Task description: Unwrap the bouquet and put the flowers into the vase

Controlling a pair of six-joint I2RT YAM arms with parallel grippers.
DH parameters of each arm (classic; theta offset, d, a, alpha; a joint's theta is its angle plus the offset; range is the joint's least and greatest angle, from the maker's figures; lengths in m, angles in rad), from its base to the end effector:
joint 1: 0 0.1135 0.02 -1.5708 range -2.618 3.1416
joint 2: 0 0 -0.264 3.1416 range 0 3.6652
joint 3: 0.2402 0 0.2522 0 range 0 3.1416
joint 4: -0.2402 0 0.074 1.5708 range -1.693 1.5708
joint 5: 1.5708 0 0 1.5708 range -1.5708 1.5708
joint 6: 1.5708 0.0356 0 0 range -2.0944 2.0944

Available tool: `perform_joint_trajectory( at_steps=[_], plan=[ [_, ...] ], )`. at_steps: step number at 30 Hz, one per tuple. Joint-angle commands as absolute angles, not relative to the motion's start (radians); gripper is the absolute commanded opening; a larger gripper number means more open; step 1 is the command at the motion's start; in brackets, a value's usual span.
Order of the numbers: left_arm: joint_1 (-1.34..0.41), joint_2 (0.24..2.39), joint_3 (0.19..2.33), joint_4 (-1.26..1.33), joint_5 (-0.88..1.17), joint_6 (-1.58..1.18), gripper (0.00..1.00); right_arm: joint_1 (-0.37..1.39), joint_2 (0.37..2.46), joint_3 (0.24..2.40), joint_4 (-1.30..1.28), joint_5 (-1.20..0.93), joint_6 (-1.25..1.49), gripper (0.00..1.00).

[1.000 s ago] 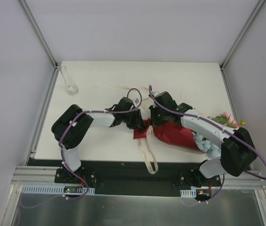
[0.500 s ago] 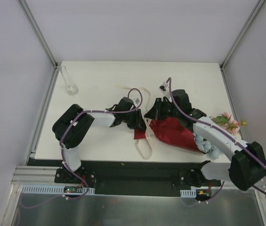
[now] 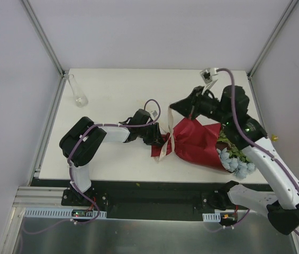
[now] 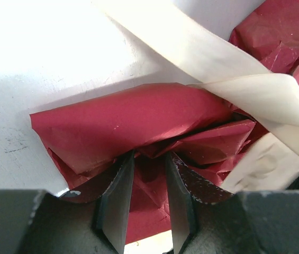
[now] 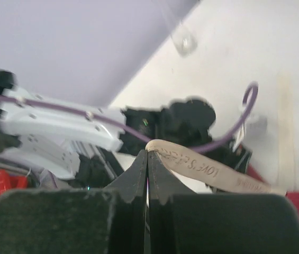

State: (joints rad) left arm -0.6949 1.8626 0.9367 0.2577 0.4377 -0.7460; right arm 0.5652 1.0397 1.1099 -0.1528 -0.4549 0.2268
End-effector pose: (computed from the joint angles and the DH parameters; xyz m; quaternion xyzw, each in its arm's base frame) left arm 0.2780 -0.2514 0.1408 0.0722 0.8805 -0.4277 0.1910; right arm 0.1876 0.1375 0.4094 -0.2712 0.6808 0.4076 0.5448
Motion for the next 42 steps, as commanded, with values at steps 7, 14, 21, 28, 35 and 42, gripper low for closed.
perform_joint_trajectory(
  at_steps=[7, 14, 21, 28, 35, 42],
  plan=[
    [-0.712, 1.887, 0.942, 0.187, 0.414, -0.709, 0.31, 0.566, 1.088, 1.807, -0.391, -0.365, 0.086, 0.0],
    [-0.712, 1.846, 0.948, 0.176, 0.417, -0.704, 0.31, 0.566, 1.147, 2.031, -0.339, -0.368, 0.08, 0.0],
    [-0.704, 1.732, 0.997, 0.103, 0.419, -0.664, 0.45, 0.565, 1.118, 1.913, -0.333, -0.361, 0.066, 0.0],
    [-0.703, 1.49, 1.012, 0.072, 0.436, -0.585, 0.7, 0.566, 1.02, 1.617, -0.374, -0.365, 0.006, 0.01],
    [-0.703, 1.203, 0.973, 0.086, 0.448, -0.419, 0.92, 0.566, 0.937, 1.451, -0.371, -0.434, -0.026, 0.0],
    [-0.733, 1.086, 0.945, 0.196, 0.632, -0.298, 0.99, 0.568, 0.936, 1.405, -0.328, -0.558, -0.003, 0.01]
  ],
)
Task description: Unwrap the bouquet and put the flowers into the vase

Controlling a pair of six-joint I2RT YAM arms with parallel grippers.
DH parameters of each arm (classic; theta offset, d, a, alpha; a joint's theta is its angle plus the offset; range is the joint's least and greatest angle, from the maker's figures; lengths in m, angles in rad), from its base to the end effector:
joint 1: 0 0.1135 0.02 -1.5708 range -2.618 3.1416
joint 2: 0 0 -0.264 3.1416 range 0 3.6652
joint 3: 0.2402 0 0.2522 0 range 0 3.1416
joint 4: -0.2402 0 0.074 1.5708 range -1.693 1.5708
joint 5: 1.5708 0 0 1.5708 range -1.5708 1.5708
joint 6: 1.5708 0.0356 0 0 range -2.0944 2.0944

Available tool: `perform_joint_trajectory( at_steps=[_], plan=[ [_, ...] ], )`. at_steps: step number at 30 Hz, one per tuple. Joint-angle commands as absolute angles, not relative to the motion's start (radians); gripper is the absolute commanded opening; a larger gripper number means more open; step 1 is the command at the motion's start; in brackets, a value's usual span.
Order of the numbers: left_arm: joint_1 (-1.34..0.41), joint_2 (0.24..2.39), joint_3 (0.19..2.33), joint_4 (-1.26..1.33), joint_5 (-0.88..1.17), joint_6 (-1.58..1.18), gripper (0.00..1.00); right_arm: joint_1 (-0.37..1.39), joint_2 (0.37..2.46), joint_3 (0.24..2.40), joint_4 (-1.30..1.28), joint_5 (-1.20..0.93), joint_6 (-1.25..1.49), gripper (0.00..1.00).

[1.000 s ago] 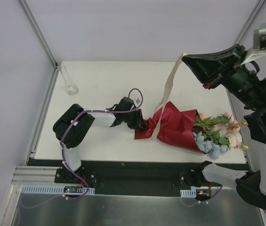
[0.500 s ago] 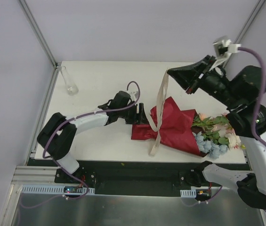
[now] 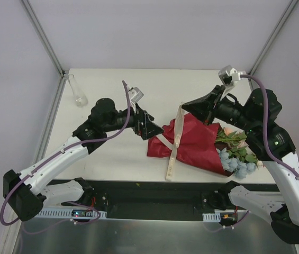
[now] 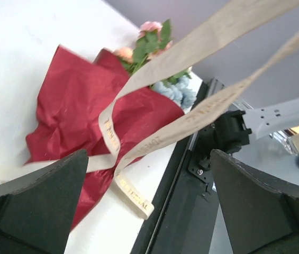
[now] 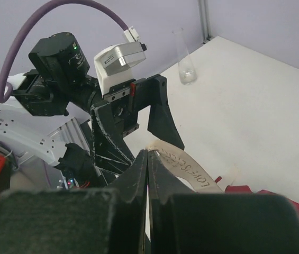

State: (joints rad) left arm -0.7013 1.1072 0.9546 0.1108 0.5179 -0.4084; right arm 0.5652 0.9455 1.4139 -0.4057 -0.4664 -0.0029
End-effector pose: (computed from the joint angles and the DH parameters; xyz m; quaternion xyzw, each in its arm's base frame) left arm 0.1858 -0.1799 0.3673 0.2772 0.6643 -0.5096 0.4714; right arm 0.1287 0.1006 0.4983 -0.3484 0.5922 0.3488 0.6375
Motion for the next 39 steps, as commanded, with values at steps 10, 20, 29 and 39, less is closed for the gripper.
perform_joint_trajectory(
  at_steps=[10, 20, 29, 39],
  plan=[
    [-0.883, 1.182, 0.994, 0.351, 0.582, -0.186, 0.99, 0.606, 0.94, 1.39, -0.247, -0.647, 0.101, 0.01],
    [-0.885, 1.29, 1.082, 0.342, 0.451, -0.226, 0.5, 0.637, 0.904, 1.359, -0.238, -0.614, 0.117, 0.01],
    [-0.881, 1.152, 1.066, 0.172, 0.142, -0.158, 0.0, 0.637, 0.908, 1.362, -0.324, -0.459, 0.097, 0.19],
    [-0.425, 0.942, 1.304, -0.5, -0.299, -0.252, 0.0, 0.637, 0.925, 1.292, -0.56, -0.147, 0.026, 0.67]
  ],
)
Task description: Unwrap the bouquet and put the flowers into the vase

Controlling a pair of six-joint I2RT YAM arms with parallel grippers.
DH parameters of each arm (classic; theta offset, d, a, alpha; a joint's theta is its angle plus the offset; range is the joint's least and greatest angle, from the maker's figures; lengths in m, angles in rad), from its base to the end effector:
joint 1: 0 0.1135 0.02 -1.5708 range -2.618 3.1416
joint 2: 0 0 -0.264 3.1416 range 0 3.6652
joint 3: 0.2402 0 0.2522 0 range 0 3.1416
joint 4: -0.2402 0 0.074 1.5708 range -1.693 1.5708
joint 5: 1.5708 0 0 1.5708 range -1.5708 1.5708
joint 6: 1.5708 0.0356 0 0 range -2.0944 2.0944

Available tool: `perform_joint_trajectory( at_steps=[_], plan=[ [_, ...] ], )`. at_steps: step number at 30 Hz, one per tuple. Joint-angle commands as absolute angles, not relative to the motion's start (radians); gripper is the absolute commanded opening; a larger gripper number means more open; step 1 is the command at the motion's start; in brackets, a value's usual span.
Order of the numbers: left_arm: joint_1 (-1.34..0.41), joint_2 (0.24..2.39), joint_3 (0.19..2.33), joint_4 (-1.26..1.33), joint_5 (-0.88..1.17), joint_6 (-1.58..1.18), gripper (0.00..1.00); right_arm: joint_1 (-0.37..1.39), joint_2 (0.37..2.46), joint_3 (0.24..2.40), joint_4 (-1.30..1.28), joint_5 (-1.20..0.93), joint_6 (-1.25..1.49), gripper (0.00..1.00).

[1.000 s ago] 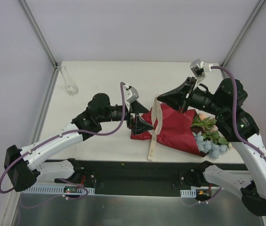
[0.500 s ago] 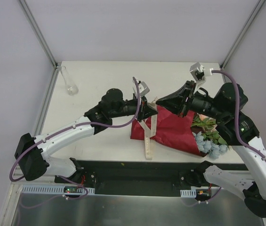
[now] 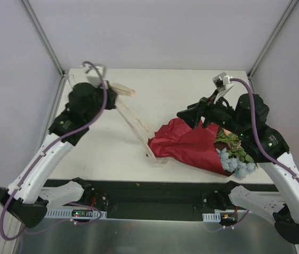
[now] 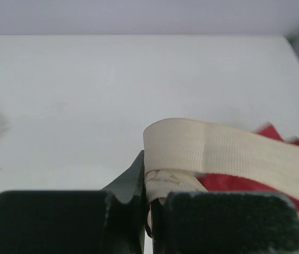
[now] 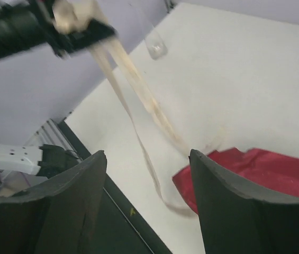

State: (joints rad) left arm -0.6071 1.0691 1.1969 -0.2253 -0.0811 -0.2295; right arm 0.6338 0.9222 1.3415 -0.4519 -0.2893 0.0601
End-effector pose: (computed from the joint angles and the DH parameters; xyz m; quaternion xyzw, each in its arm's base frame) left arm 0.1966 -0.1330 0.4250 0.1122 0.7321 -0.2452 0.6256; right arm 0.1293 0.1076 0.4749 -0.2973 0.6536 0.3314 0.6120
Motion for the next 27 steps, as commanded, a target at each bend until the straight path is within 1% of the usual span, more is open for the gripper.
perform_joint_trajectory(
  at_steps=[1, 2, 3, 6, 9, 12, 16, 19, 21, 23, 26, 27],
  plan=[
    [-0.388, 0.925, 1.34, -0.555, -0.334, -0.232, 0.0, 0.637, 0.927, 1.27, -0.571, -0.146, 0.035, 0.67],
    [-0.35, 0.911, 1.362, -0.578, -0.432, -0.21, 0.0, 0.64, 0.927, 1.246, -0.58, -0.155, 0.044, 0.67],
    [-0.338, 0.896, 1.386, -0.606, -0.472, -0.16, 0.0, 0.64, 0.93, 1.186, -0.58, -0.166, 0.052, 0.67],
    [-0.321, 0.899, 1.469, -0.682, -0.616, -0.063, 0.0, 0.656, 0.936, 1.1, -0.571, -0.202, 0.098, 0.67],
    [-0.314, 0.919, 1.502, -0.722, -0.67, -0.035, 0.0, 0.701, 0.945, 1.014, -0.569, -0.21, 0.138, 0.66],
    [-0.305, 0.937, 1.468, -0.748, -0.666, -0.046, 0.0, 0.764, 0.946, 0.922, -0.561, -0.172, 0.185, 0.66],
    [-0.272, 0.965, 1.356, -0.759, -0.756, -0.075, 0.0, 0.779, 0.943, 0.806, -0.52, -0.143, 0.282, 0.66],
    [-0.236, 1.018, 1.264, -0.761, -0.649, -0.144, 0.0, 0.779, 0.93, 0.733, -0.5, -0.1, 0.331, 0.66],
    [-0.221, 1.06, 1.218, -0.768, -0.627, -0.23, 0.0, 0.781, 0.914, 0.697, -0.502, -0.071, 0.36, 0.66],
    [-0.189, 1.072, 1.158, -0.765, -0.563, -0.326, 0.0, 0.781, 0.91, 0.678, -0.515, -0.022, 0.393, 0.66],
    [-0.144, 1.06, 1.086, -0.739, -0.476, -0.417, 0.0, 0.779, 0.893, 0.626, -0.511, -0.008, 0.448, 0.66],
    [-0.14, 1.055, 1.066, -0.729, -0.474, -0.431, 0.0, 0.781, 0.885, 0.597, -0.508, -0.006, 0.466, 0.67]
  ],
)
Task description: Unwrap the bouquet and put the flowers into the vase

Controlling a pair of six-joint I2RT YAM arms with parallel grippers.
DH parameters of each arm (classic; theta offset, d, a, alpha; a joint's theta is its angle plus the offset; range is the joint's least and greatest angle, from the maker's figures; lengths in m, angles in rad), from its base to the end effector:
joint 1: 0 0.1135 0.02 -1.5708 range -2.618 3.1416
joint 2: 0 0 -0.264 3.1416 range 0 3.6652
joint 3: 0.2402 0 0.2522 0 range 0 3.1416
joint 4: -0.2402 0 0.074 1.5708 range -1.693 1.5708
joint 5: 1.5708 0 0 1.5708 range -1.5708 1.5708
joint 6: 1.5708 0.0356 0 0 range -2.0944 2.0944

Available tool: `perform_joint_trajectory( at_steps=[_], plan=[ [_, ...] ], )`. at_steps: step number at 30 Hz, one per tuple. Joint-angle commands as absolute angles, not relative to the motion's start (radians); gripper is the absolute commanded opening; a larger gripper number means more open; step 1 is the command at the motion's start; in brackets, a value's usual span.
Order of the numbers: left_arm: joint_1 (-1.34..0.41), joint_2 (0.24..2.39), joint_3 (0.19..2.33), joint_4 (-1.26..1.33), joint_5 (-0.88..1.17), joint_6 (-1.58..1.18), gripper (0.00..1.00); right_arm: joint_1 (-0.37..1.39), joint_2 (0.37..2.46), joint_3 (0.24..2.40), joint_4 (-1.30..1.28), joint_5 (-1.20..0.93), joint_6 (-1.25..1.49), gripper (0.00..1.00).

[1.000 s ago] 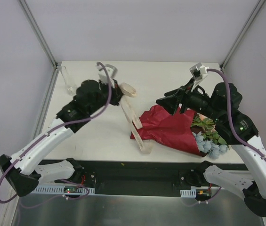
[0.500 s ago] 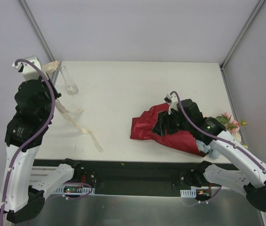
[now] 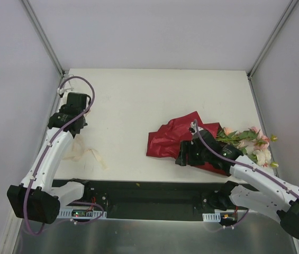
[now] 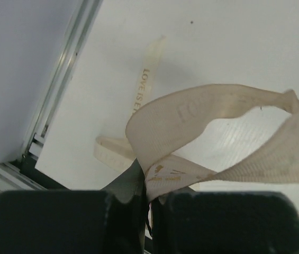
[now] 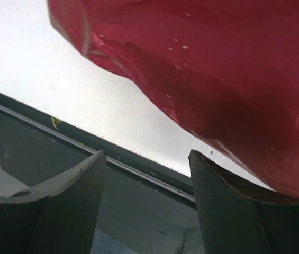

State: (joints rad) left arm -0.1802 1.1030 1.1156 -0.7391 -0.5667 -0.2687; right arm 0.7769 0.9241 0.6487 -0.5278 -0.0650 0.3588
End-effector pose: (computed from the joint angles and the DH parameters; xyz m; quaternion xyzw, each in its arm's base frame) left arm 0.2227 -0.0211 0.3431 -0.1532 0.8699 0.1611 0.4403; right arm 0.1332 0.1342 0.2365 -0.2042 0.9041 0.2267 0.2993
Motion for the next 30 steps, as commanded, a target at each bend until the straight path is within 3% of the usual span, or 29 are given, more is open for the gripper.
perform_joint_trajectory(
  at_steps=[1, 10, 12, 13, 16, 17, 21, 25, 30],
  plan=[
    [-0.135, 1.051, 1.033, -0.715, -0.477, -0.437, 0.0, 0.781, 0.879, 0.577, -0.491, -0.008, 0.497, 0.67],
    [-0.04, 1.016, 0.934, -0.698, -0.557, -0.477, 0.0, 0.778, 0.818, 0.499, -0.573, 0.107, 0.613, 0.66],
    [-0.019, 1.003, 0.927, -0.68, -0.563, -0.465, 0.09, 0.776, 0.818, 0.489, -0.594, 0.136, 0.649, 0.66],
    [-0.011, 1.003, 0.925, -0.67, -0.554, -0.46, 0.14, 0.772, 0.821, 0.485, -0.594, 0.15, 0.656, 0.66],
    [-0.006, 1.005, 0.928, -0.661, -0.534, -0.446, 0.49, 0.739, 0.863, 0.476, -0.566, 0.16, 0.647, 0.66],
    [-0.006, 1.002, 0.933, -0.661, -0.516, -0.442, 0.72, 0.712, 0.896, 0.477, -0.557, 0.155, 0.638, 0.67],
    [-0.006, 0.977, 0.965, -0.66, -0.447, -0.402, 0.97, 0.664, 0.962, 0.502, -0.542, 0.193, 0.571, 0.67],
    [-0.006, 0.953, 1.012, -0.65, -0.245, -0.354, 0.99, 0.617, 1.012, 0.54, -0.519, 0.244, 0.482, 0.67],
    [-0.009, 0.939, 0.991, -0.507, 0.302, -0.389, 0.96, 0.562, 1.135, 0.604, -0.44, 0.258, 0.347, 0.68]
  ],
)
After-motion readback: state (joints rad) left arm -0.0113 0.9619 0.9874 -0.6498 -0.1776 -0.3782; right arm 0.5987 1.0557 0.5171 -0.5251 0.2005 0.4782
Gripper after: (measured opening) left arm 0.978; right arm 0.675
